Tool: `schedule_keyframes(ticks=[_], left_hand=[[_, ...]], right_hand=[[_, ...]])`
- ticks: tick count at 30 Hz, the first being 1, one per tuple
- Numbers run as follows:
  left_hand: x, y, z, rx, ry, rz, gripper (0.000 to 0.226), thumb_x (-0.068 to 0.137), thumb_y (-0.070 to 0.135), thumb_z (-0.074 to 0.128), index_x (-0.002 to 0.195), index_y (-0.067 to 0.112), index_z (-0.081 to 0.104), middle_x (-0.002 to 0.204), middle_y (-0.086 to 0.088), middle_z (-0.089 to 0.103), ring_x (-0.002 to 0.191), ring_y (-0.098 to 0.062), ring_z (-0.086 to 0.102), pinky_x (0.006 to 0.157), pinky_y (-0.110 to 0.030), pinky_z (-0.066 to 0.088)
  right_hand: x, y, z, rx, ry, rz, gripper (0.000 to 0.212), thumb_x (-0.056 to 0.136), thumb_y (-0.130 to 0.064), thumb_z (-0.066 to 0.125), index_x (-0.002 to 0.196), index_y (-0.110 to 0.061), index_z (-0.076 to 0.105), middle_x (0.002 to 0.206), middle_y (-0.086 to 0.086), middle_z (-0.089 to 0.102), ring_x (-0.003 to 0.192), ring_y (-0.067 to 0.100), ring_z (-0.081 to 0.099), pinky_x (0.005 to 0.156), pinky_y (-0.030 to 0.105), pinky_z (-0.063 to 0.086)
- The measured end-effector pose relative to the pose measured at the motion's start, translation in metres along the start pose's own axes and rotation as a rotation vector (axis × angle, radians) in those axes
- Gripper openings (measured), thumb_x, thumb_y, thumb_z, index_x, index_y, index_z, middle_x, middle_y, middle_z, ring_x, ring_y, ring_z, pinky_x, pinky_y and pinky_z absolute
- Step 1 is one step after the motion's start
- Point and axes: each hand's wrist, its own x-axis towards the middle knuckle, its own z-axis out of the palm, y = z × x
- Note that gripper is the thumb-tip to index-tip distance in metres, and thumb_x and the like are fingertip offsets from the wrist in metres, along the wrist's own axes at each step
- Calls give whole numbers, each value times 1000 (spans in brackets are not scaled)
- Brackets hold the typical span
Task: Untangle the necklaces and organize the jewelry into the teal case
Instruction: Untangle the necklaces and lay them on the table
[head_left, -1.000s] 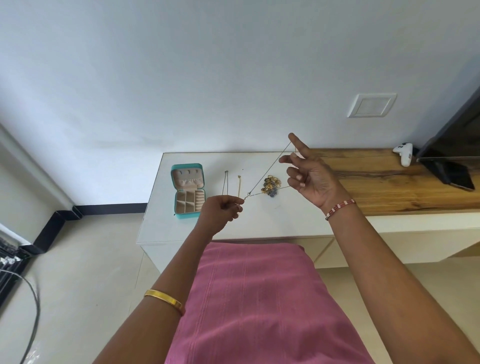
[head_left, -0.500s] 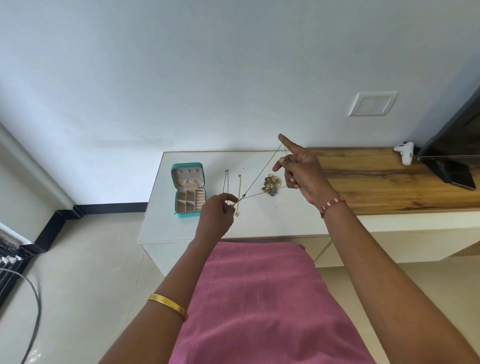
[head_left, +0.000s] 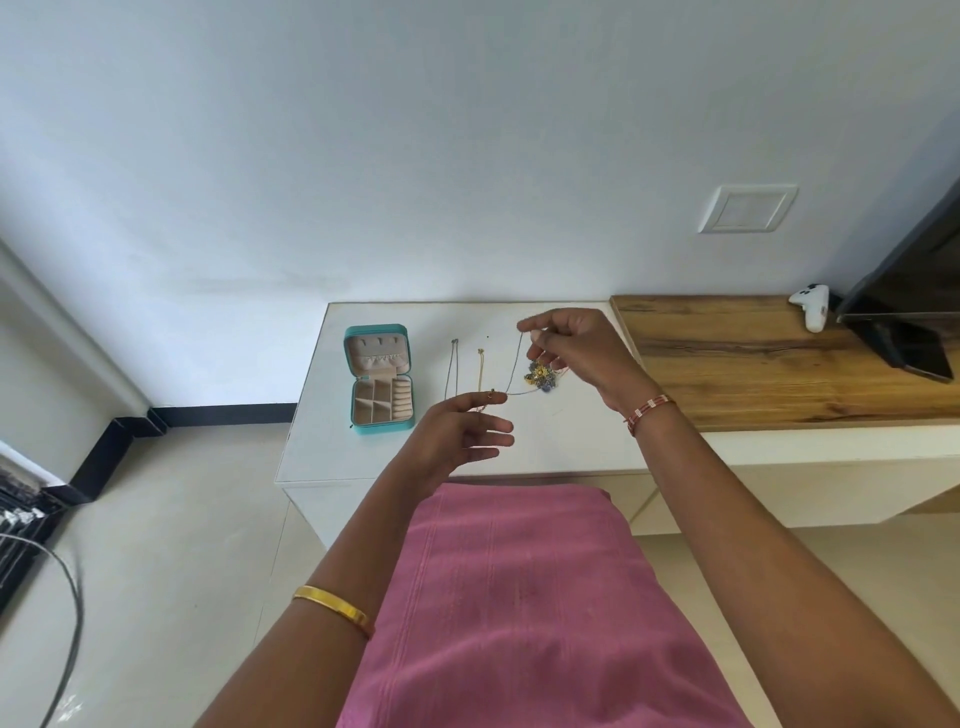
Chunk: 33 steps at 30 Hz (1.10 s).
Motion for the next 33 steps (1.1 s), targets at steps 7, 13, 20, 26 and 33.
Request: schedule_keyframes(ticks=[7, 13, 20, 26, 33], left_hand=[[-1, 3, 5, -193, -87, -6, 48, 90, -9, 43, 131, 17, 46, 107, -12, 69, 99, -27, 67, 88, -38, 53], [0, -3, 8, -166, -66, 21, 67, 86, -11, 52, 144, 17, 31, 105, -13, 69, 99, -27, 68, 87, -33, 55], [-1, -6, 12, 32, -44, 62, 79, 84, -12, 56, 147, 20, 20, 96, -6, 72, 96, -21, 68, 92, -30, 51], [-1, -7, 13, 128, 23, 87, 78, 84, -9, 59, 147, 17, 21, 99, -11, 71, 97, -21, 68, 95, -31, 49], [-3, -8, 16, 284, 9, 120, 82, 83, -3, 63, 148, 18, 17, 96, -10, 71, 88, -12, 68, 91, -21, 49]], right_hand=[[-6, 11, 8, -442, 87, -44, 13, 85, -12, 59, 88, -4, 69, 90, 4, 69, 79, 17, 58, 63, 20, 41], [-26, 7, 27, -451, -64, -26, 22, 80, -22, 69, 71, -2, 66, 68, 6, 61, 59, 12, 50, 52, 16, 35], [-30, 9, 36, -470, -124, 31, 17, 81, -17, 67, 77, -1, 68, 64, 4, 63, 59, 11, 56, 48, 11, 36], [-30, 11, 33, -334, -50, 81, 20, 84, -17, 64, 78, 2, 63, 61, 4, 56, 54, 11, 48, 53, 21, 38], [-30, 15, 35, -470, -184, 200, 19, 77, -21, 70, 70, -3, 69, 66, 9, 65, 57, 14, 52, 55, 23, 40]])
